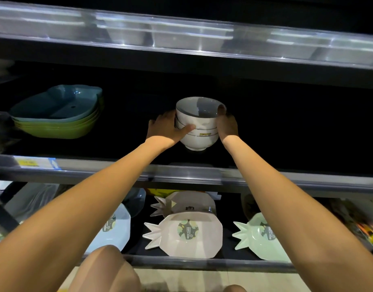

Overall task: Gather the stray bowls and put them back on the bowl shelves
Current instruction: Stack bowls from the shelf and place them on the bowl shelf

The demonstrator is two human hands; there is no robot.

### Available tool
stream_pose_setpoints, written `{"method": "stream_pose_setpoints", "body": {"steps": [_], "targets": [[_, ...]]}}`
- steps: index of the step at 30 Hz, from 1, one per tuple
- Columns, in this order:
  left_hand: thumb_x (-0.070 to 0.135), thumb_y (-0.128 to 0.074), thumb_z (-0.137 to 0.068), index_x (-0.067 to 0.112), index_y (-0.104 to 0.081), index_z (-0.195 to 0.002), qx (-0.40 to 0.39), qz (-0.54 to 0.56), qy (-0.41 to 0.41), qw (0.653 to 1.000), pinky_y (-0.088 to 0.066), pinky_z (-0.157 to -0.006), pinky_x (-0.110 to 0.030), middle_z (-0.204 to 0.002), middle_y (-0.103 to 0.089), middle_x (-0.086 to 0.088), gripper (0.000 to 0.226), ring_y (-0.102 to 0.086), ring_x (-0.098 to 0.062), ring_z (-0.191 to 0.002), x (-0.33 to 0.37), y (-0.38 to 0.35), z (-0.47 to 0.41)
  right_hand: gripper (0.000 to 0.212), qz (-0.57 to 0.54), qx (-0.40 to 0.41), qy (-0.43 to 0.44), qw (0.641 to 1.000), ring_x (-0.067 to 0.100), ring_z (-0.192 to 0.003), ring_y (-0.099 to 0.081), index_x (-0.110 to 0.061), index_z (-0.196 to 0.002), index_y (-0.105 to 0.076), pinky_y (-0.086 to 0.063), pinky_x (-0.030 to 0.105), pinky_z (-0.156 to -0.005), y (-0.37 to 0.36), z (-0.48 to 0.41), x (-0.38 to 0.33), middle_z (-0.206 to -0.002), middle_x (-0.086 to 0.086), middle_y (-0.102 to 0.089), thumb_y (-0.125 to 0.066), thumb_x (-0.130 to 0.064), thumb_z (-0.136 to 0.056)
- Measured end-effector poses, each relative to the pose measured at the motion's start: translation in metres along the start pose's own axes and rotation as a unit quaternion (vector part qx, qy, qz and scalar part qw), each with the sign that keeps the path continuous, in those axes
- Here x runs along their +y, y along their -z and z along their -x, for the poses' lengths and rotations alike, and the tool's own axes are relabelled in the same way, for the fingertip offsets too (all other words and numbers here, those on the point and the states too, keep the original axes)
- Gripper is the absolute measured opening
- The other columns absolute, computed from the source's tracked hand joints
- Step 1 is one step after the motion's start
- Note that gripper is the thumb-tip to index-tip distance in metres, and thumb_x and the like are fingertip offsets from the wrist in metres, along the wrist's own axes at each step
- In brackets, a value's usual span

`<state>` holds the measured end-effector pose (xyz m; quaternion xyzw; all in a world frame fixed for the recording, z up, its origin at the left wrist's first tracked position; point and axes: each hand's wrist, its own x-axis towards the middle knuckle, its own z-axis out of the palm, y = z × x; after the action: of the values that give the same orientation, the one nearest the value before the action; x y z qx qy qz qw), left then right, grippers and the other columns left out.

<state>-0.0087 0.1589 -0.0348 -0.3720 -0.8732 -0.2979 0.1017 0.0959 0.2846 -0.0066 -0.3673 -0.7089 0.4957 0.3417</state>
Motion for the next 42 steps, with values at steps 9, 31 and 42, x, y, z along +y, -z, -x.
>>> {"method": "stream_pose_setpoints", "body": {"steps": [9, 31, 42], "targets": [[0.070, -0.041, -0.079, 0.028, -0.035, -0.140, -0.021, 0.165, 0.018, 0.986, -0.040, -0.107, -0.045, -0.145, -0.046, -0.002, 0.075, -0.045, -0.026, -0.131, 0.005, -0.002, 0.013, 0.054, -0.004, -0.027, -0.013, 1.000, 0.030, -0.126, -0.048, -0.015, -0.140, -0.041, -0.037, 0.036, -0.103, 0.007, 0.007, 0.001, -0.141, 0.012, -0.049, -0.029, -0.049, -0.099], [0.050, -0.034, -0.097, 0.028, -0.024, -0.145, -0.027, 0.538, 0.175, 0.824, -0.046, -0.087, -0.040, -0.123, -0.046, 0.005, 0.054, -0.047, -0.015, -0.105, 0.029, -0.019, 0.005, 0.057, -0.149, -0.106, -0.029, 0.983, 0.029, -0.134, -0.040, -0.030, -0.148, -0.023, -0.036, 0.054, -0.108, -0.001, 0.005, 0.019, -0.150, 0.006, -0.037, -0.028, -0.055, -0.097], [0.054, -0.030, -0.096, 0.034, -0.022, -0.145, -0.042, 0.540, 0.184, 0.820, -0.047, -0.081, -0.041, -0.138, -0.045, 0.001, 0.053, -0.048, -0.016, -0.106, 0.034, -0.013, 0.009, 0.057, -0.156, -0.095, -0.031, 0.983, 0.029, -0.129, -0.045, -0.030, -0.146, -0.026, -0.040, 0.054, -0.105, -0.004, 0.008, 0.017, -0.146, 0.008, -0.042, -0.026, -0.057, -0.096]]}}
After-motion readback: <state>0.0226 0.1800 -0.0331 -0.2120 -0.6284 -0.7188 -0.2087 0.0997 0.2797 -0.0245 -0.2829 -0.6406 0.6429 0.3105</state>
